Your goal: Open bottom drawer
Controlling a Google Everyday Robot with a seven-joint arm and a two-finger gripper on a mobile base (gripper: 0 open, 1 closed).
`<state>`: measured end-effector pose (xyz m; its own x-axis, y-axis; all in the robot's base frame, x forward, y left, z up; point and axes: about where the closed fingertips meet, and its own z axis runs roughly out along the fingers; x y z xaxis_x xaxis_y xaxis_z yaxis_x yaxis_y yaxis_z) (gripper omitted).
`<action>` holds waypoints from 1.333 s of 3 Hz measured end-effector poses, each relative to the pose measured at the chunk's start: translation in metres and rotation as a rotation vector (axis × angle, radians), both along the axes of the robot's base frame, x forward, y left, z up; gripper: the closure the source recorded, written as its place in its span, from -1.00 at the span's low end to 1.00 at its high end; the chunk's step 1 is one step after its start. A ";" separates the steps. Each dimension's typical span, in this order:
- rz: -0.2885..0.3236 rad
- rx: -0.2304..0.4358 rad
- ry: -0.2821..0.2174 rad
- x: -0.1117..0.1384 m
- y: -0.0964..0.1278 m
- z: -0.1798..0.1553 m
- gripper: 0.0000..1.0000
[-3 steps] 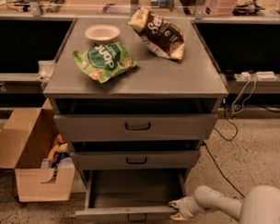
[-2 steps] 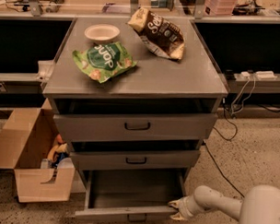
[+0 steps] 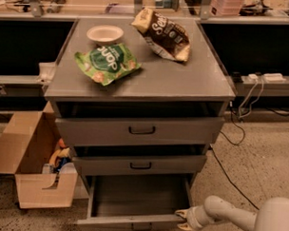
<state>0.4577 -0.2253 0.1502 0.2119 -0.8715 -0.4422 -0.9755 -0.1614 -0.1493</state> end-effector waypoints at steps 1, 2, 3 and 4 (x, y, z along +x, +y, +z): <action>0.000 0.000 0.000 0.000 0.000 0.000 0.64; 0.000 0.000 0.000 0.000 0.000 0.000 0.02; 0.000 0.000 0.000 0.000 0.000 0.000 -0.44; 0.000 0.000 0.000 0.000 0.000 0.000 -0.91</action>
Offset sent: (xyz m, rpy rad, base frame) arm 0.0000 0.0000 0.0000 0.0000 0.0000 0.0000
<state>0.4577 -0.2253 0.1502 0.2119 -0.8715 -0.4423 -0.9755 -0.1615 -0.1492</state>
